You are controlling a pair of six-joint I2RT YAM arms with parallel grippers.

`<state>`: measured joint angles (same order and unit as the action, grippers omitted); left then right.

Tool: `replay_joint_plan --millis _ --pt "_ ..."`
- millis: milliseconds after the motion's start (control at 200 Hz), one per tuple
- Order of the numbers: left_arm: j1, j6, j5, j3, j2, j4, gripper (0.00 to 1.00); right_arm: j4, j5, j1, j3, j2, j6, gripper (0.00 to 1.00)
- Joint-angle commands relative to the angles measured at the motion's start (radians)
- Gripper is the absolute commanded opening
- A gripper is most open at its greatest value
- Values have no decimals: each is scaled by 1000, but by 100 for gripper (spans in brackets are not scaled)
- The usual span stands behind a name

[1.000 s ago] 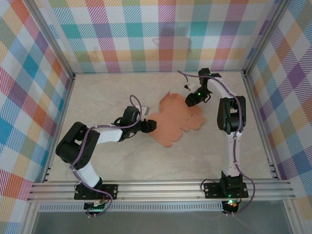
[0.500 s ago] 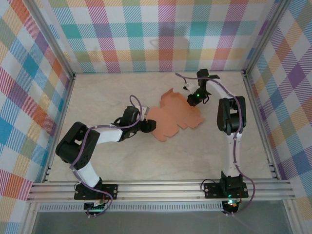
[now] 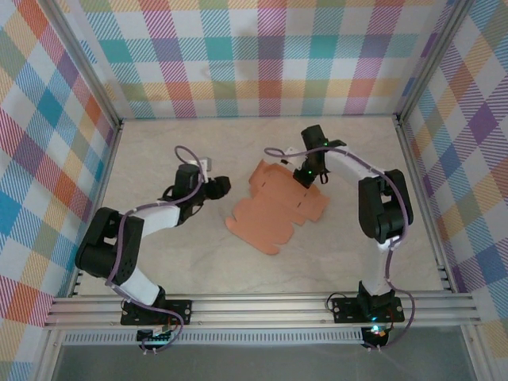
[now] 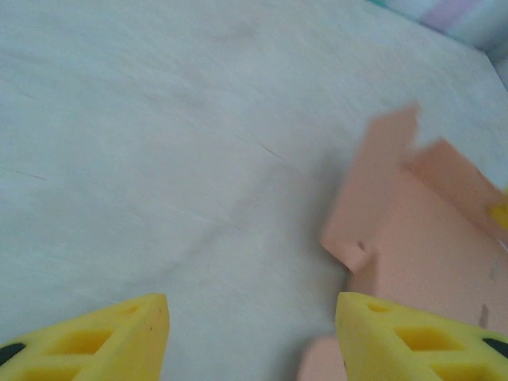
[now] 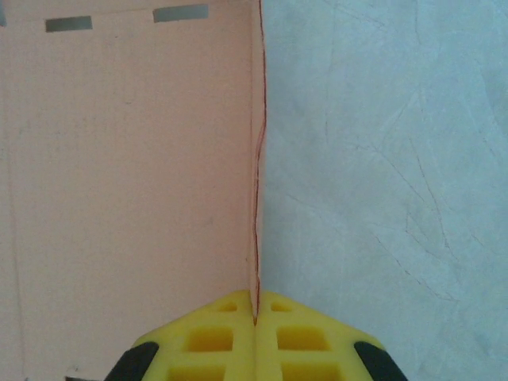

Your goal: Fold the paper box

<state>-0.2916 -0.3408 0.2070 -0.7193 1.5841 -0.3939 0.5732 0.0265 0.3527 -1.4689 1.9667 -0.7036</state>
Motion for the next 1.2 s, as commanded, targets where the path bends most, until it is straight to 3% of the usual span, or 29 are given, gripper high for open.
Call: replay_joint_plan --millis 0,215,430,685,725,765,890,1195 --pt "61 -62 -5 -32 -1 25 58 -142 -136 39 79 -53 -92 0" --pt "89 -50 34 -87 63 48 59 -543 -377 140 282 -138 -214 0" --pt "89 -13 42 -95 81 17 60 -768 -480 222 404 -179 -298 0" --pt "91 74 2 -93 58 55 62 -917 -585 317 502 -239 -351 0" --pt "102 62 6 -80 57 35 74 -943 -595 332 519 -247 -367 0" --pt "123 26 30 -59 54 -9 78 -975 -611 347 535 -249 -390 0" --pt "176 -60 90 -25 65 -94 80 -1048 -669 389 573 -241 -457 0" --pt "190 -31 60 -19 79 -64 81 -1270 -762 465 652 -233 -561 0"
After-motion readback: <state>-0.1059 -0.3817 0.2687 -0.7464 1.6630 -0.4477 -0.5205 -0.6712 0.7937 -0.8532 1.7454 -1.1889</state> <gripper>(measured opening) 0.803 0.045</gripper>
